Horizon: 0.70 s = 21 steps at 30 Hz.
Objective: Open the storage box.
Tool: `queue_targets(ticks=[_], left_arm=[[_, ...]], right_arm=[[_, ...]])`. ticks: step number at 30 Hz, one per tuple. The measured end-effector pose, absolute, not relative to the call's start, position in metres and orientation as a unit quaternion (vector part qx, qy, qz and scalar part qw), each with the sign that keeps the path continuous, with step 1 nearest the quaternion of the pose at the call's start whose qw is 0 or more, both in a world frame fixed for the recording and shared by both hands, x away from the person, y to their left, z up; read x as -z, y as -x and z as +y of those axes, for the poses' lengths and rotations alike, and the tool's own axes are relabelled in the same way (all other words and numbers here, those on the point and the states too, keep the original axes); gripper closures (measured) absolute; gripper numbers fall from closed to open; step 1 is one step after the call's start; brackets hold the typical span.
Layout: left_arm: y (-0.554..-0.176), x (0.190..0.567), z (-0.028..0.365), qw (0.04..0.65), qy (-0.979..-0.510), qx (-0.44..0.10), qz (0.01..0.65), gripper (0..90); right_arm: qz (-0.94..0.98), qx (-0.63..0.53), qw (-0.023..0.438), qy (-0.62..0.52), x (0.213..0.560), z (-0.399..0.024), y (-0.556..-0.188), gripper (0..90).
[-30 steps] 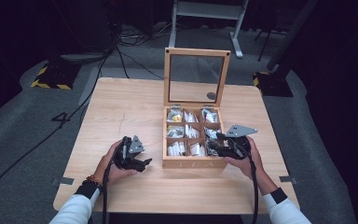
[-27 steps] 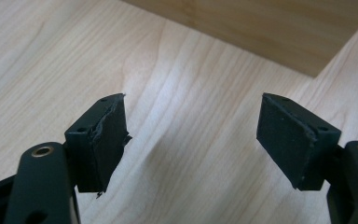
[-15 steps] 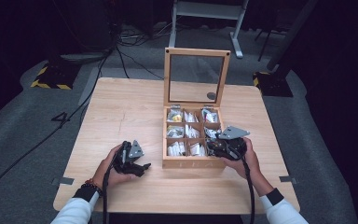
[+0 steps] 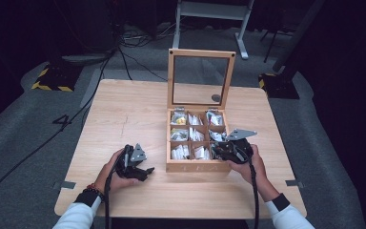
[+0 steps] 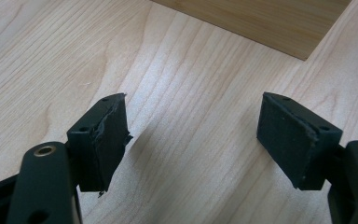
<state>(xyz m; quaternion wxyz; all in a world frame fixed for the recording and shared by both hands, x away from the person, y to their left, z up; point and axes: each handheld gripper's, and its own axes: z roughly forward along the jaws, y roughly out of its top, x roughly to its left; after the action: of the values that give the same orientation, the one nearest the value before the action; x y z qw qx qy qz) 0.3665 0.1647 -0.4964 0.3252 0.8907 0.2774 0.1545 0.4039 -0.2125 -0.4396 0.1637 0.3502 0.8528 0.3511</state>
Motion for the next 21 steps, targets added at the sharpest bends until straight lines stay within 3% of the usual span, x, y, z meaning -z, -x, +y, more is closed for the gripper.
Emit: queue_targets(ticks=[21], left_arm=[[-0.367,0.497,0.165,0.330,-0.890,-0.150,0.276,24.8]], right_arm=[[0.842,-0.372,0.173,-0.350,0.429,-0.223,-0.398,77.4]])
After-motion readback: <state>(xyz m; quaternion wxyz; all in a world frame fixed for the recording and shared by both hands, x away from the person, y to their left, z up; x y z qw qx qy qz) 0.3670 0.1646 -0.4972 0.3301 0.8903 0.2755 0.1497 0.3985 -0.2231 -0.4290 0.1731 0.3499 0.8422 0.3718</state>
